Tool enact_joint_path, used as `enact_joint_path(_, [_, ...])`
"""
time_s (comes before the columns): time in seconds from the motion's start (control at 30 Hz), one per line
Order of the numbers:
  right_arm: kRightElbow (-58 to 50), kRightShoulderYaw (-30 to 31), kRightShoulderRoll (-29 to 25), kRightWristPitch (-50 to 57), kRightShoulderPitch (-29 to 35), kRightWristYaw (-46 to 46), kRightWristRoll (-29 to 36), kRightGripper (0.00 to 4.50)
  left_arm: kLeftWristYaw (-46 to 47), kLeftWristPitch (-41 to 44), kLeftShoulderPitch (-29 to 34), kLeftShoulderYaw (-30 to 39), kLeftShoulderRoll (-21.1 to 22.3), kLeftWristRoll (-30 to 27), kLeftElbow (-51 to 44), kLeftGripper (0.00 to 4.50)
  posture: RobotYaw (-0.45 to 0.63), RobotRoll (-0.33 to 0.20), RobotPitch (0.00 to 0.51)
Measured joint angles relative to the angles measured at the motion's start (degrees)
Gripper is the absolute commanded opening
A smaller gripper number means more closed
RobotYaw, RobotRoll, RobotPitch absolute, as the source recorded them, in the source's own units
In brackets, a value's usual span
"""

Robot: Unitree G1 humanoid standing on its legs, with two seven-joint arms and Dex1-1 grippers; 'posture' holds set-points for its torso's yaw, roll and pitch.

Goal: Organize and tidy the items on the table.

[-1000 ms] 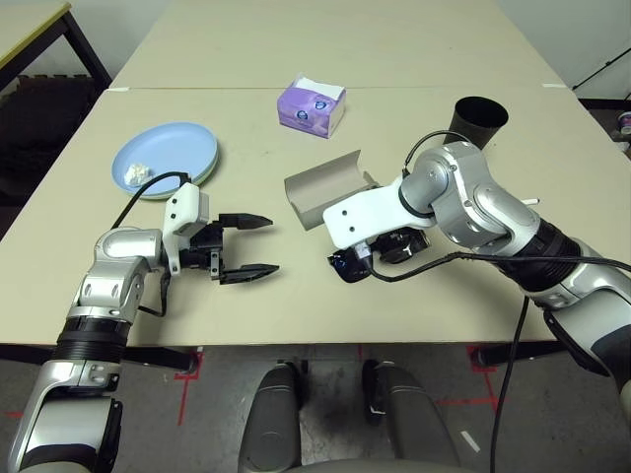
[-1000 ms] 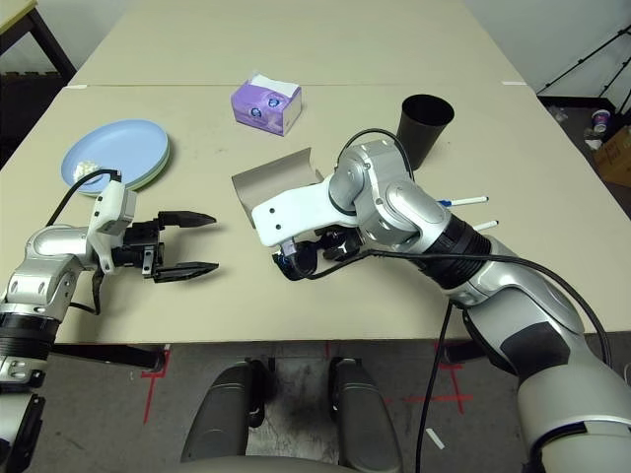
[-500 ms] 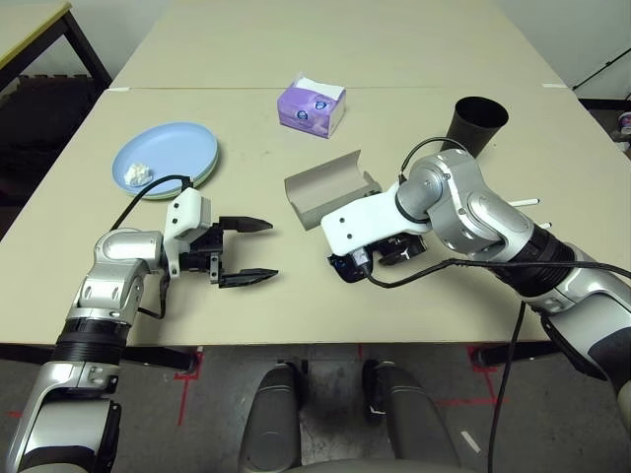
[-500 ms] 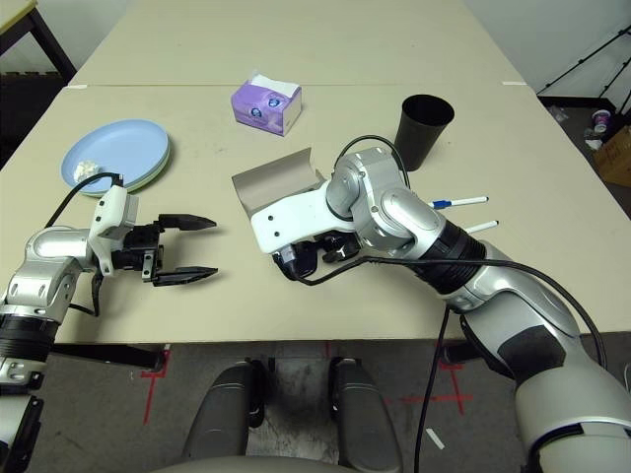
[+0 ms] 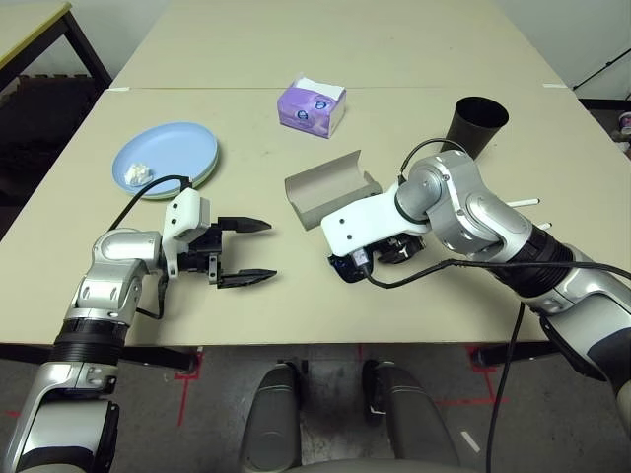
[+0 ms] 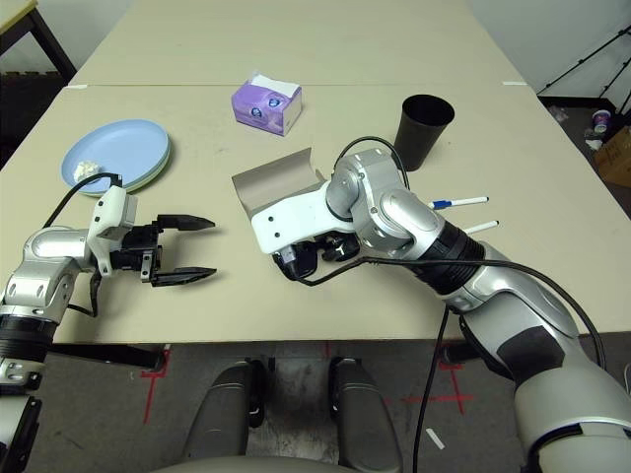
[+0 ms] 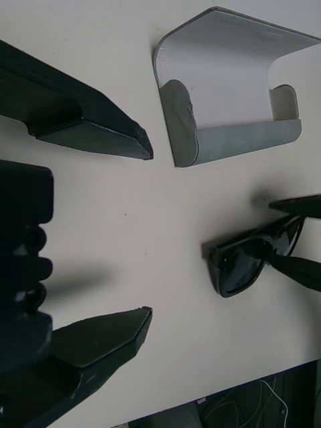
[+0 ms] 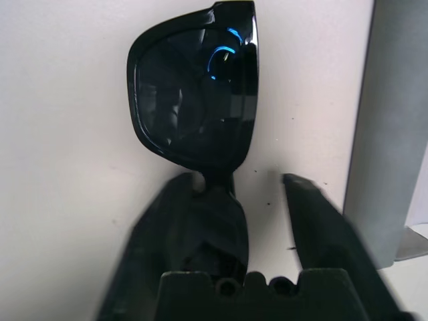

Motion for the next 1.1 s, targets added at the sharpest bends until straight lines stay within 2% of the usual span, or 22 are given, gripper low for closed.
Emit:
enact_joint_path(0.1, [0.0,0.0,0.1,-0.3,0.3,0.0,0.0,0.98,0.0,0.0,0.0,0.0,0.0,0.0,0.0,4.50,0.04,0.000,0.172])
enact_joint_path(0.17, [0.0,0.0,0.1,-0.6,0.3,0.0,-0.1,0.38,0.0,0.0,0.1,0.0,0.0,0.0,0.0,4.50,0.04,0.000,0.168])
enact_joint_path(0.57, [2.9,0.0,0.9,-1.9,-1.7,0.1,0.8,0.38,0.0,0.0,0.3,0.0,0.4,0.0,0.1,4.50,0.03,0.000,0.163])
enact_joint_path(0.93, [10.7,-3.8,1.1,-3.7,-12.3,0.6,4.8,0.38,-0.1,-0.3,-0.1,0.0,0.4,0.1,1.0,4.50,0.02,0.000,0.161])
enact_joint_path(1.1, [15.6,-5.3,3.7,-8.1,-15.7,-5.2,4.7,0.38,-0.4,-0.6,-0.2,-0.1,0.4,0.1,1.8,4.50,0.03,0.000,0.163])
